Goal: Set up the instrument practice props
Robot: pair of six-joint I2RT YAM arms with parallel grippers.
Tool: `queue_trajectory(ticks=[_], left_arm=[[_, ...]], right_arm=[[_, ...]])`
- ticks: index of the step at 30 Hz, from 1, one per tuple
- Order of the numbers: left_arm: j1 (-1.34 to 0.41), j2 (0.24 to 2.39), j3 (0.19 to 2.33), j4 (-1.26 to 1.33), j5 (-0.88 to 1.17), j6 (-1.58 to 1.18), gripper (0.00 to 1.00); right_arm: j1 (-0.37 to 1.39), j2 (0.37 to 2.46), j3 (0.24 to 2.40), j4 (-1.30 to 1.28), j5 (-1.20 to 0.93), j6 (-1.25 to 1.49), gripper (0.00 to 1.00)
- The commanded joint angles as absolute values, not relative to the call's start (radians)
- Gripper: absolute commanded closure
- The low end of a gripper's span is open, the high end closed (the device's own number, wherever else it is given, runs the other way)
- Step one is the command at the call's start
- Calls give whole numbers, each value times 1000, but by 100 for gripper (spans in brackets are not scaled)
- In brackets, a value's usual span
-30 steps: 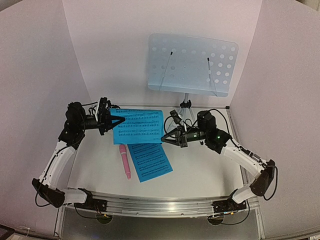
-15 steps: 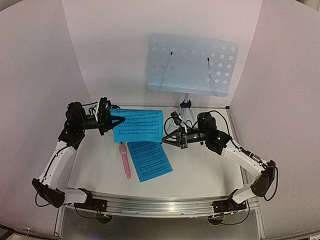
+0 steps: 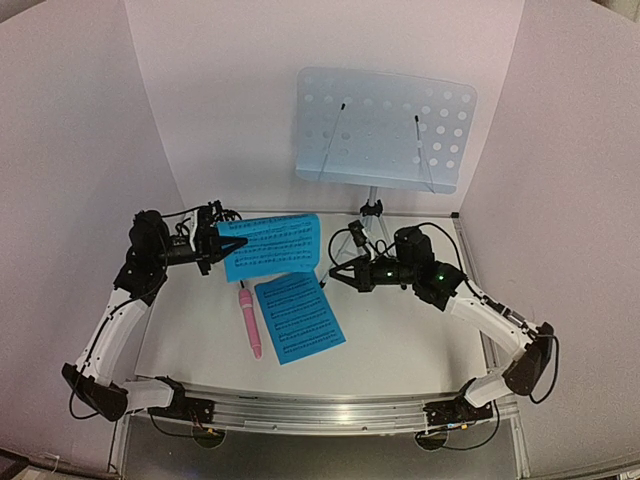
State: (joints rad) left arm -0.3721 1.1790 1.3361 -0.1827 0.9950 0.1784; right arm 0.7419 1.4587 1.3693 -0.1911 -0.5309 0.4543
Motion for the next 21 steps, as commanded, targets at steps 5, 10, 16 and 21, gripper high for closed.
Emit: queue_trajectory(ticks=[5,10,16,21], left_arm=[[-370,1145,1320,-262,1003,415,100],[-370,1127,1323,-450,1100,704,100],[-371,1146,1368,-691,1126,1101,100],[-390,1168,1405,-787,1117,1312,100]], right_arm=[[750,1418,1422,-332,-369,411,83],[749,1447,1566,-433,-416,324,15],[749,1563,1751,-429,-584,337,13],[749,1675,1838,-425,-660,372,13]])
